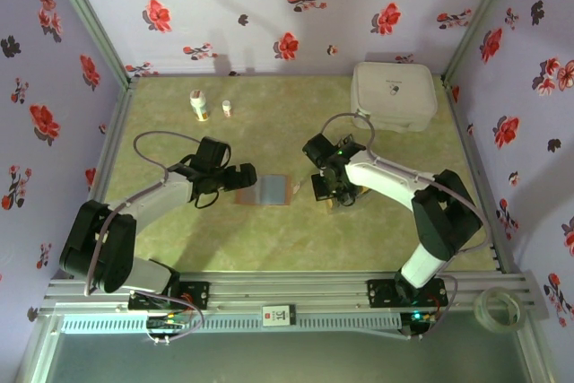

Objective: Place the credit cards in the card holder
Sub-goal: Pick up the credit card from the storage box.

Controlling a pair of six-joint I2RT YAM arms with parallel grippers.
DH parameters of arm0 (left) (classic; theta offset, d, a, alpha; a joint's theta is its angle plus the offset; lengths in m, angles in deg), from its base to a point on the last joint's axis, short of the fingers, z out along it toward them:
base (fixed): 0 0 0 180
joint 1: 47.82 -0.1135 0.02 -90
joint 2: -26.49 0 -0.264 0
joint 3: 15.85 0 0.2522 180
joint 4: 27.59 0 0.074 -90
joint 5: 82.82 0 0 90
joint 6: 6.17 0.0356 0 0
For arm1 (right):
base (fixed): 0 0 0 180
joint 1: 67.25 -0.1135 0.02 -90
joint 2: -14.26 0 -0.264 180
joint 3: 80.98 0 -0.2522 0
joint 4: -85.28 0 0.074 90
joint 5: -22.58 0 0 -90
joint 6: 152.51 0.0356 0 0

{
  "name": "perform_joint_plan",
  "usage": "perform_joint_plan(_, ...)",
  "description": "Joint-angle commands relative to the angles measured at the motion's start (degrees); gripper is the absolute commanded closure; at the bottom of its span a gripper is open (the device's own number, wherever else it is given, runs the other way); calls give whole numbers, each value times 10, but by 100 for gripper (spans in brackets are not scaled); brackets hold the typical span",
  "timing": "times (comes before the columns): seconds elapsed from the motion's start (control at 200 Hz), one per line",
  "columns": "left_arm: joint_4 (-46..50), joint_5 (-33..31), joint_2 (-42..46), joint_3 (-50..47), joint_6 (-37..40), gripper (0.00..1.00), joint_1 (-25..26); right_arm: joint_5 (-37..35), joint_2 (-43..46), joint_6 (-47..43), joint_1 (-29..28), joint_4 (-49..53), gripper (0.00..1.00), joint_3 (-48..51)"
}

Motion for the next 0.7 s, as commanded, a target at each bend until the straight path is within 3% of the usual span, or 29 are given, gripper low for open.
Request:
perform_joint_plan(0.0, 20, -8, 4, 21, 12, 0, -1, 18, 35, -16, 1, 28, 100, -33)
perform_joint_plan(0.37, 48, -16, 6, 41, 34, 0, -23, 62, 72, -6, 1, 0, 100, -76)
perform_joint_plan(0.695, 80, -47, 5, 39, 67, 0, -24, 207, 43, 150, -4, -336, 100, 23)
